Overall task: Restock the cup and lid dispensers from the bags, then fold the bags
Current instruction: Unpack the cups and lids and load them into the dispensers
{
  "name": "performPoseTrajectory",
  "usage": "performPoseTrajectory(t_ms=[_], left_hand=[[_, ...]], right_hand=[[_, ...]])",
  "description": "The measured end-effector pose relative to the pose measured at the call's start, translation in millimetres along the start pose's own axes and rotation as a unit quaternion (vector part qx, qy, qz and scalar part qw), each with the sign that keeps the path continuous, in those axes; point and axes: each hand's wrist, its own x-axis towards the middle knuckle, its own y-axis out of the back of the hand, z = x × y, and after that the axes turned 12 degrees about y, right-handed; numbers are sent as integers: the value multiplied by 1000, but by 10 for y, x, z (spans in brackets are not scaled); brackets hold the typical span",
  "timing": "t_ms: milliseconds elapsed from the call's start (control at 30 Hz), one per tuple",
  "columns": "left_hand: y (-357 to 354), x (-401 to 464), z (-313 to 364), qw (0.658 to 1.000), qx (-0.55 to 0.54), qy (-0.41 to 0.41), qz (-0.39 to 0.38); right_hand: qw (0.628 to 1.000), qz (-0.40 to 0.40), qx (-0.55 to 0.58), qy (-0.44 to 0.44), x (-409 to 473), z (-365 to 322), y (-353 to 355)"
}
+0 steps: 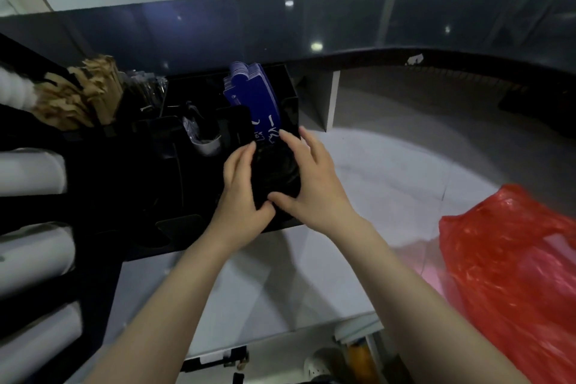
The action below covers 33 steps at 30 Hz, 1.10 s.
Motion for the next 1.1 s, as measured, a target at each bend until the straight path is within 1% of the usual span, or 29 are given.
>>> performPoseTrajectory(t_ms=[33, 100, 167, 200, 267, 300, 333, 400, 567, 667, 733, 833, 900, 967, 1033, 1100], left_hand=[[58, -26, -31, 999, -14, 5, 32], [226, -56, -156, 994, 21, 20, 101], [411, -79, -328, 982, 110, 69, 139], [482, -95, -418, 974, 158, 100, 131], [544, -128, -577, 958, 241, 140, 73], [531, -151, -630, 948, 281, 143, 46], [507, -167, -671, 938, 317, 138, 32], [475, -160, -709, 929, 345, 134, 24], [520, -139, -748, 932, 337, 131, 6], [535, -155, -760, 944, 306, 124, 1], [537, -157, -752, 949, 290, 125, 5], [540, -223, -742, 956, 255, 142, 24], [575, -309, -765, 960, 231, 154, 31], [635, -399, -816, 961, 223, 158, 42], [695, -477, -873, 950, 266, 151, 60], [753, -539, -913, 936, 304, 158, 79]], right_hand=[[998, -44, -34, 9, 50, 5, -19], [988, -115, -105, 20, 117, 20, -74], [978, -148, -148, 10, 155, 36, -119], [976, -149, -161, 6, 170, 46, -130], [976, -138, -169, 7, 195, 53, -130], [978, -132, -160, 7, 207, 54, -117], [982, -125, -143, 3, 217, 55, -96], [989, -103, -103, -10, 232, 66, -50], [998, -55, -44, 1, 211, 53, 13], [1000, 25, -2, 7, 192, -39, 7], [996, 76, 25, 35, 195, -155, -30], [990, 112, 38, 77, 242, -314, -143], [991, 90, 45, 84, 282, -407, -249], [994, 23, 28, 99, 281, -476, -396], [991, -49, -27, 119, 256, -506, -565], [979, -93, -118, 135, 256, -512, -711]])
